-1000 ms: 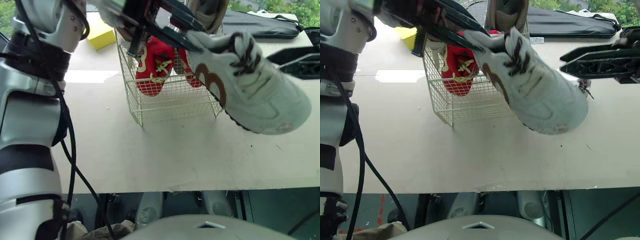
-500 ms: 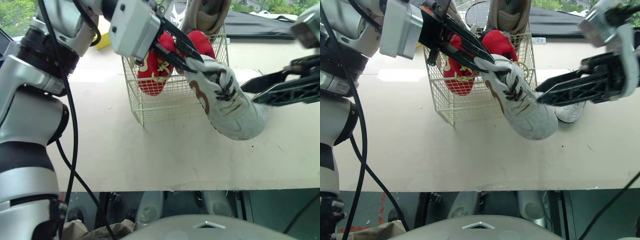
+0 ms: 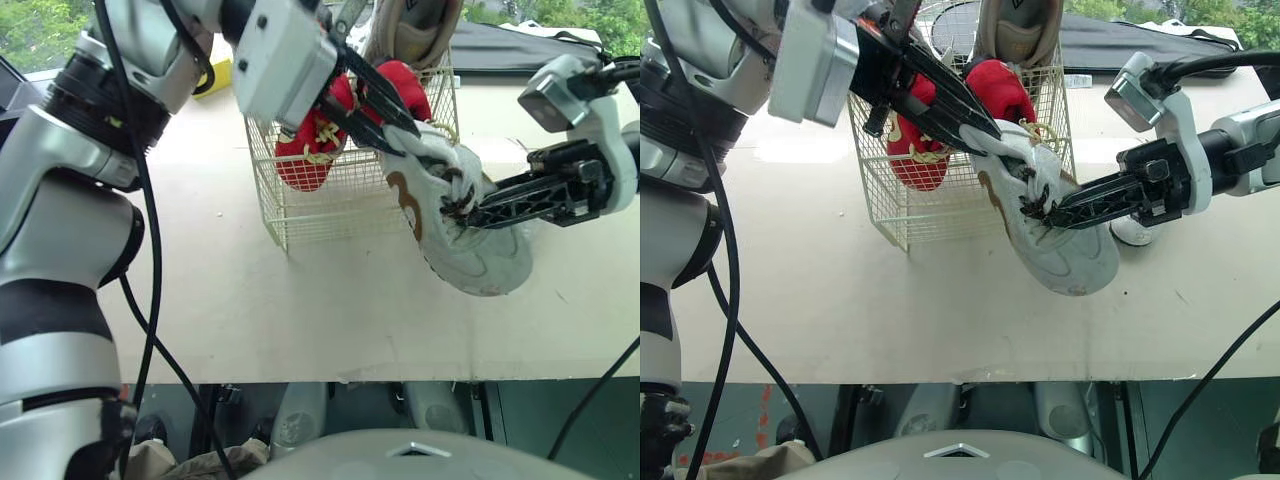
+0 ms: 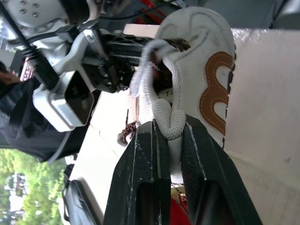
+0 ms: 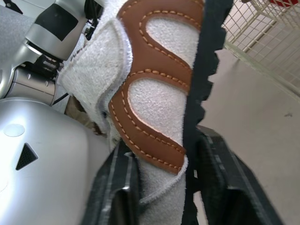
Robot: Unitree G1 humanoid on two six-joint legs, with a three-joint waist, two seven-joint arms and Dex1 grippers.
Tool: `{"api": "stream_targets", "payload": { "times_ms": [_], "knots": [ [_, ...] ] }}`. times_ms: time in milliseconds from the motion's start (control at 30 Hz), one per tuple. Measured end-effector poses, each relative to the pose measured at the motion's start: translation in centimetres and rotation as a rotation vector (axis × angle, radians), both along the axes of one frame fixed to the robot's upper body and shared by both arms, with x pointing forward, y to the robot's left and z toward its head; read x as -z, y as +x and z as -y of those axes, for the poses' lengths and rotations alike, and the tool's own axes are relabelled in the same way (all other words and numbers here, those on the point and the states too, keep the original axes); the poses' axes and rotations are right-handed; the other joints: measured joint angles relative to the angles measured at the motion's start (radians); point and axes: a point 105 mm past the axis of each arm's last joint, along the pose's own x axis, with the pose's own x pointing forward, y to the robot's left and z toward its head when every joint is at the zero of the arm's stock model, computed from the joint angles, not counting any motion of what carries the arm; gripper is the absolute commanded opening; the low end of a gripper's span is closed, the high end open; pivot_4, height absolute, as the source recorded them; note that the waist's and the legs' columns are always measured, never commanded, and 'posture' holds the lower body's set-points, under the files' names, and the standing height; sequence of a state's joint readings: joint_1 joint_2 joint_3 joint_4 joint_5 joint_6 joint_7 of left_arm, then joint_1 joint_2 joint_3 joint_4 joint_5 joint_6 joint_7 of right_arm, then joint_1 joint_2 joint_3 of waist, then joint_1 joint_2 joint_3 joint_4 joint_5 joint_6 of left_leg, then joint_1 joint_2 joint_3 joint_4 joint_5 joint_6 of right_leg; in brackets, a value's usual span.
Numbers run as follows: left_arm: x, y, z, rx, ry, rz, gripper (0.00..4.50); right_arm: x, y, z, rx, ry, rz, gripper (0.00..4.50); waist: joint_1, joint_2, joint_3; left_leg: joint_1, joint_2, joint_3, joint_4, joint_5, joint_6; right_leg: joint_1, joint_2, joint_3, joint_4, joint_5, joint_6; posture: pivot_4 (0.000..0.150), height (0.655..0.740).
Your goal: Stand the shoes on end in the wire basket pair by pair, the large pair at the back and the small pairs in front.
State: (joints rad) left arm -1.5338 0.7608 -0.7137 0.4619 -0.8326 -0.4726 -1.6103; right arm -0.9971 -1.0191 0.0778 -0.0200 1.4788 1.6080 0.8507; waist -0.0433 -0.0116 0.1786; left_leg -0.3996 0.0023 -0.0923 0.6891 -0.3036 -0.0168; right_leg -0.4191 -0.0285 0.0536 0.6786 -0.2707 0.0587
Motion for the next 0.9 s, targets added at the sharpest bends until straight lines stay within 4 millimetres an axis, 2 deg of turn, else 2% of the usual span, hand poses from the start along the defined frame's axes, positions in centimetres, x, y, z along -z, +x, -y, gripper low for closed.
{"api": "stream_targets", "payload": {
  "times_ms": [33, 67, 100, 200, 300, 400, 467, 567, 667, 733, 900],
  "knots": [
    [-0.4, 0.0, -0.2, -0.011, -0.02, -0.032, 2.29, 0.2, 0.0, 0.0, 0.001, 0.002, -0.001, 0.16, 0.0, 0.0, 0.0, 0.0, 0.0, 0.0, 0.0, 0.0, 0.0, 0.0, 0.0, 0.0, 0.0, 0.0, 0.0, 0.15, 0.74],
    [-1.3, 0.0, -0.7, -0.041, -0.059, -0.105, 2.9, 0.6, -0.1, 0.0, 0.008, 0.003, 0.0, 0.16, -0.001, 0.0, 0.0, 0.0, 0.0, 0.0, 0.0, 0.0, 0.0, 0.0, 0.0, 0.0, 0.0, 0.0, 0.0, 0.15, 0.74],
    [-1.6, 0.0, -1.0, -0.053, -0.072, -0.124, 3.21, 0.8, -0.1, 0.1, 0.011, -0.002, -0.002, 0.16, -0.003, 0.0, 0.0, 0.0, 0.0, 0.0, 0.0, 0.0, 0.0, 0.0, 0.0, 0.0, 0.0, 0.0, 0.0, 0.15, 0.74],
    [-2.3, -0.3, -2.6, -0.168, -0.144, -0.324, 4.47, 1.8, -0.6, 0.1, 0.017, 0.016, 0.02, 0.16, -0.012, 0.0, 0.0, 0.0, 0.001, -0.006, -0.001, 0.001, -0.001, 0.0, 0.0, 0.0, 0.0, -0.001, 0.001, 0.15, 0.74],
    [-3.0, -0.5, -4.1, -0.322, -0.265, -0.624, 4.5, 2.1, -1.0, 0.1, 0.044, 0.083, 0.1, 0.16, -0.019, -0.001, 0.0, 0.0, 0.002, -0.009, 0.0, 0.0, -0.001, 0.0, -0.001, -0.001, 0.0, -0.001, 0.001, 0.15, 0.74],
    [-3.4, -1.4, -5.6, -0.418, -0.358, -0.954, 4.5, 1.1, -0.8, -0.5, 0.096, 0.218, 0.227, 0.16, -0.027, -0.001, 0.0, 0.002, 0.001, -0.009, 0.002, 0.0, -0.001, 0.002, -0.002, -0.001, 0.004, -0.001, 0.001, 0.15, 0.74],
    [-2.2, -2.6, -6.2, -0.44, -0.381, -1.183, 4.5, 0.0, -0.3, -0.8, 0.157, 0.3, 0.324, 0.16, -0.029, -0.001, -0.001, 0.005, 0.001, -0.008, 0.001, 0.0, 0.0, 0.003, -0.003, 0.0, 0.005, 0.0, 0.001, 0.15, 0.74],
    [2.2, -3.2, -5.6, -0.523, -0.36, -1.425, 4.5, -1.6, -0.2, -1.5, 0.222, 0.431, 0.444, 0.16, -0.018, -0.001, -0.001, 0.005, 0.0, -0.01, 0.003, 0.001, -0.001, 0.004, -0.003, -0.001, 0.006, 0.0, 0.001, 0.15, 0.74],
    [5.8, -3.3, -4.8, -0.59, -0.345, -1.526, 4.5, -2.9, -0.7, -2.3, 0.241, 0.519, 0.516, 0.16, -0.014, -0.001, -0.001, 0.006, 0.0, -0.008, 0.004, 0.003, -0.004, 0.005, -0.003, 0.0, 0.007, 0.0, 0.001, 0.15, 0.74],
    [7.3, -3.3, -4.3, -0.62, -0.342, -1.572, 4.5, -3.4, -1.0, -2.6, 0.251, 0.532, 0.559, 0.16, -0.007, -0.002, -0.001, 0.005, -0.001, -0.009, 0.005, 0.003, -0.005, 0.004, -0.002, -0.001, 0.007, 0.0, 0.001, 0.15, 0.74],
    [6.9, -3.4, -3.0, -0.578, -0.376, -1.534, 4.5, -2.8, -1.0, -3.5, 0.253, 0.486, 0.604, 0.16, 0.003, -0.003, -0.001, 0.004, -0.004, -0.003, 0.005, 0.003, -0.004, 0.005, -0.002, -0.001, 0.006, 0.0, 0.001, 0.15, 0.74]
  ]
}}
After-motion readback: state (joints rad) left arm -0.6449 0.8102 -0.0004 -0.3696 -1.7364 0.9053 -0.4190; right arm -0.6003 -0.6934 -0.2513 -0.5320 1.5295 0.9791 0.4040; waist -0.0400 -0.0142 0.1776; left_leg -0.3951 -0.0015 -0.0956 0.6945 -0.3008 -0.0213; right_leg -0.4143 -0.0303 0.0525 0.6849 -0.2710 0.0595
